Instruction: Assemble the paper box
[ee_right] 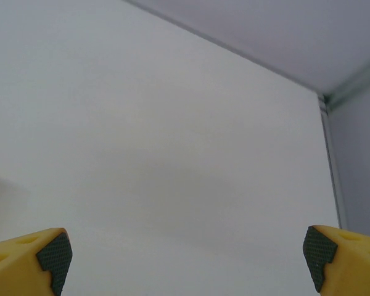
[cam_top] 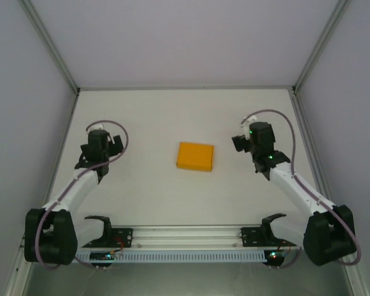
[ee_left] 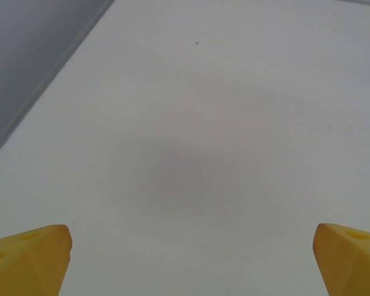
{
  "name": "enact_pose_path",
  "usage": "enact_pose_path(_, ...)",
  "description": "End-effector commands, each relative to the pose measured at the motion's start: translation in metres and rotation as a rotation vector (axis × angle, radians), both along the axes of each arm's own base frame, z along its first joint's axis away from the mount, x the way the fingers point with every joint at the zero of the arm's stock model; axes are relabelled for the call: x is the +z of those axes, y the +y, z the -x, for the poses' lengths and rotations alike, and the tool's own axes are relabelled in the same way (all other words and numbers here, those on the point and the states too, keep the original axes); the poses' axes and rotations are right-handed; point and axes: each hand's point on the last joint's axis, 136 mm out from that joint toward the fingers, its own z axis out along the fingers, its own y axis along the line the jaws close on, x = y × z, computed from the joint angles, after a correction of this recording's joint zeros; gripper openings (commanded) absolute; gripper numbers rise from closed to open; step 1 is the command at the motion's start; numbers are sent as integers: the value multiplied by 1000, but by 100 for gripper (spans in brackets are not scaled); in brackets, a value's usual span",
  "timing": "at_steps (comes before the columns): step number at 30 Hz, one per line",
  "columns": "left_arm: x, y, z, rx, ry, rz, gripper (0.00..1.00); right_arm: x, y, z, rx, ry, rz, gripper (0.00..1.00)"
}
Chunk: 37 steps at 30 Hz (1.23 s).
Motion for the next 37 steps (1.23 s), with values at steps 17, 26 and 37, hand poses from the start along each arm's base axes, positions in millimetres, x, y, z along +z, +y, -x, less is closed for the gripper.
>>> enact_pose_path(17, -30, 14, -28, -120, -347, -45, 99, -100, -47, -36, -91, -161, -377, 99)
enact_pose_path(26, -37, 9, -45, -157, -288, -48, 99, -97, -62, -36, -165, -181, -376, 99)
enact_pose_path(37, -39, 6, -46, -168, -264, -56, 99, -97, -61, -37, -160, -178, -368, 99)
